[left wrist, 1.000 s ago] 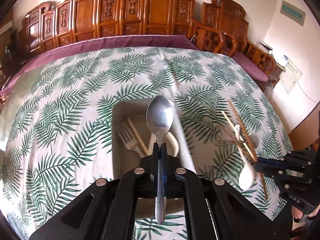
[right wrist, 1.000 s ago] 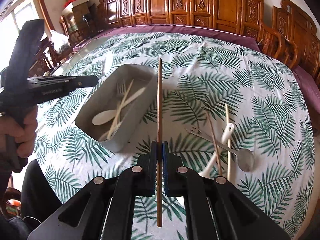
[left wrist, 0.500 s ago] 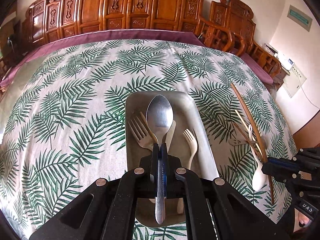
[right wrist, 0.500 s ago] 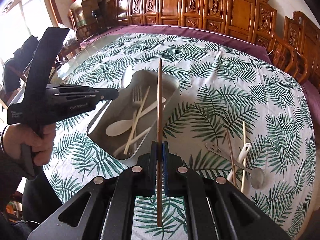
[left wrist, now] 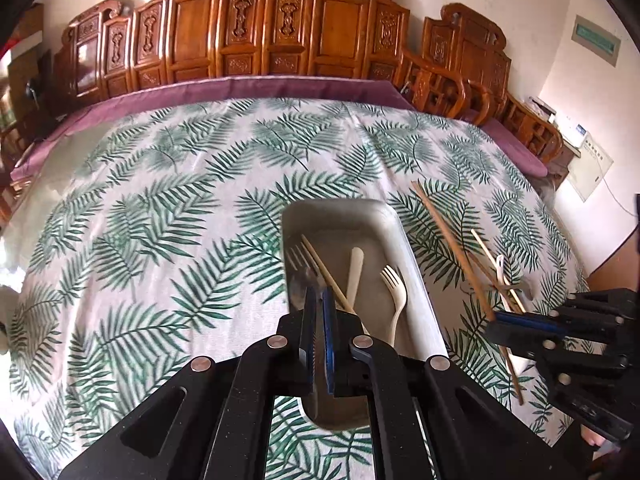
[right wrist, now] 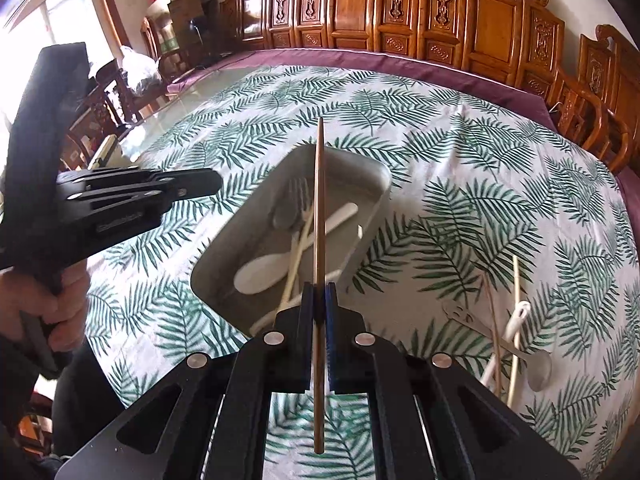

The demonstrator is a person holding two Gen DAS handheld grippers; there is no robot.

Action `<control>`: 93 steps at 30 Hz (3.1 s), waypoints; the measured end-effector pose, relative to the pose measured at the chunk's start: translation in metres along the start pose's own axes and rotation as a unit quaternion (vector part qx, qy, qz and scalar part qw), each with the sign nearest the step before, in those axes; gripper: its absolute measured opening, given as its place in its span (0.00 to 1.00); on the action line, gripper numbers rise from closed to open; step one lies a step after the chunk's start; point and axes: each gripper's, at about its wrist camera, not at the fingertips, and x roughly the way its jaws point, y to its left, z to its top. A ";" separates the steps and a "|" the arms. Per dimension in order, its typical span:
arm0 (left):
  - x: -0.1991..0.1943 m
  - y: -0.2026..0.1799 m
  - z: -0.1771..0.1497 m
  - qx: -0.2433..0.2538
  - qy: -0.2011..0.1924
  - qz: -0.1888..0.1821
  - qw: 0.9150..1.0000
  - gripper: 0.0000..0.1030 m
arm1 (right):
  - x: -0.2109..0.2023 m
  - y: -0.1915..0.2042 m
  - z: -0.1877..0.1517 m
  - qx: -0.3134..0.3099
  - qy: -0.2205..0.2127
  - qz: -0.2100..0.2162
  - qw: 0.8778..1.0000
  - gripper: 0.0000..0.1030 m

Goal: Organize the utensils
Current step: 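Open the left tool to drop the spoon in the tray while the right tool drops the chopstick in, then move the right tool back to the pile and grasp another bamboo chopstick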

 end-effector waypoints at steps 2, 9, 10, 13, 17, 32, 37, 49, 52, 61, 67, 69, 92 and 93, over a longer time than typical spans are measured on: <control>-0.010 0.006 -0.001 -0.003 -0.008 0.004 1.000 0.03 | 0.006 0.003 0.006 0.006 -0.001 0.006 1.000 0.06; -0.039 0.020 -0.003 -0.009 -0.036 0.016 0.999 0.18 | 0.030 0.004 0.027 0.043 -0.002 0.026 0.999 0.06; -0.042 0.022 -0.003 -0.009 -0.039 0.017 0.999 0.18 | 0.033 0.003 0.030 0.047 -0.001 0.027 0.999 0.06; -0.048 0.025 -0.003 -0.010 -0.045 0.018 0.999 0.26 | 0.045 0.002 0.038 0.058 0.002 0.028 0.998 0.06; -0.056 0.028 -0.005 -0.010 -0.054 0.020 0.998 0.35 | 0.056 0.001 0.049 0.070 0.003 0.030 0.997 0.06; -0.061 0.025 -0.013 -0.005 -0.053 0.022 0.998 0.42 | 0.074 0.000 0.045 0.068 0.022 0.016 0.997 0.10; -0.061 0.017 -0.014 0.000 -0.052 0.020 0.998 0.42 | 0.063 -0.004 0.041 0.067 0.016 0.021 0.997 0.19; -0.063 -0.015 -0.014 0.020 -0.054 0.009 0.998 0.50 | -0.010 -0.040 -0.019 0.057 -0.008 -0.015 0.998 0.19; -0.065 -0.026 -0.014 0.026 -0.056 0.003 0.998 0.53 | -0.029 -0.056 -0.038 0.068 -0.012 -0.030 0.997 0.19; -0.062 -0.068 -0.021 0.047 -0.051 -0.018 0.997 0.77 | -0.071 -0.087 -0.090 0.072 -0.014 -0.068 0.995 0.19; -0.053 -0.100 -0.030 0.068 -0.036 -0.030 0.997 0.80 | -0.080 -0.109 -0.117 0.087 -0.008 -0.077 0.993 0.19; -0.049 -0.107 -0.033 0.073 -0.030 -0.033 0.996 0.80 | -0.078 -0.116 -0.122 0.091 -0.005 -0.077 0.993 0.19; -0.013 -0.150 -0.051 0.102 0.022 -0.040 0.994 0.81 | 0.012 -0.150 -0.097 0.047 0.059 -0.051 0.996 0.14; -0.012 -0.150 -0.052 0.102 0.024 -0.040 0.994 0.81 | 0.015 -0.151 -0.097 0.045 0.063 -0.051 0.996 0.13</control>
